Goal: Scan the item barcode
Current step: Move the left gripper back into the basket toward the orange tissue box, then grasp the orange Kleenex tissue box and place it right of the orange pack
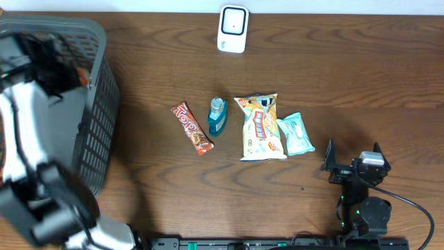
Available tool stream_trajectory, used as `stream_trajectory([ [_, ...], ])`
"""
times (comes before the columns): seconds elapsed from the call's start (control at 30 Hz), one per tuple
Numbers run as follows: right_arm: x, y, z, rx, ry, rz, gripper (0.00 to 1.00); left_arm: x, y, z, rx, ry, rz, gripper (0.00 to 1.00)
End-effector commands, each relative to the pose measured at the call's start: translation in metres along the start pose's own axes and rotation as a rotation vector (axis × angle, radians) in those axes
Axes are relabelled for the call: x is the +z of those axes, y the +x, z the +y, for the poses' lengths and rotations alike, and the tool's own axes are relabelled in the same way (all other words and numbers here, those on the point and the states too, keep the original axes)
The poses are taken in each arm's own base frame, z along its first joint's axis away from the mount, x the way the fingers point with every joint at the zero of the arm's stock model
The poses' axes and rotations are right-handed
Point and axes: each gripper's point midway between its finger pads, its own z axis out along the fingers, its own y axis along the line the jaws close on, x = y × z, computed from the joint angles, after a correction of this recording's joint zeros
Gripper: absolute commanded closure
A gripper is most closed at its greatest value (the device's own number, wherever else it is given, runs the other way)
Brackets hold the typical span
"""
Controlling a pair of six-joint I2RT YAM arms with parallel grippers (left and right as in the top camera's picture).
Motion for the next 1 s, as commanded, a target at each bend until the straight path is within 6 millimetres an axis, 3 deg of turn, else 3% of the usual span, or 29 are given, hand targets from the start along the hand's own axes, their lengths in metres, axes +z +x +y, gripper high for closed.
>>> stream_trajectory([
  [0.0, 0.000, 0.000, 0.001, -0.015, -0.004, -0.001, 0.01, -0.092, -0.039, 0.000, -0.175, -0.066, -0.232, 0.93],
  [0.1, 0.000, 0.000, 0.001, -0.015, -0.004, -0.001, 0.01, -0.145, -0.050, -0.026, -0.216, 0.025, -0.347, 0.93],
  [0.13, 0.000, 0.000, 0.001, -0.015, -0.004, -0.001, 0.01, -0.175, -0.052, -0.054, -0.181, 0.148, -0.394, 0.93],
  [0.27, 0.000, 0.000, 0.001, -0.015, -0.004, -0.001, 0.01, -0.226, -0.043, -0.124, -0.053, 0.453, -0.430, 0.93],
  [0.43, 0.000, 0.000, 0.001, -0.015, -0.004, -0.001, 0.01, -0.273, 0.001, -0.225, 0.214, 0.926, -0.334, 0.92],
  [0.47, 0.000, 0.000, 0.001, -0.015, -0.004, -0.001, 0.01, -0.288, 0.023, -0.258, 0.352, 1.080, -0.301, 0.93],
  [0.63, 0.000, 0.000, 0.001, -0.015, -0.005, -0.001, 0.01, -0.288, 0.061, -0.319, 0.533, 1.186, -0.232, 0.93],
  [0.83, 0.000, 0.000, 0.001, -0.015, -0.004, -0.001, 0.01, -0.245, 0.097, -0.382, 0.620, 1.010, -0.169, 0.93],
  [0.97, 0.000, 0.000, 0.001, -0.015, -0.004, -0.001, 0.01, -0.202, 0.138, -0.438, 0.719, 0.905, -0.128, 0.93],
])
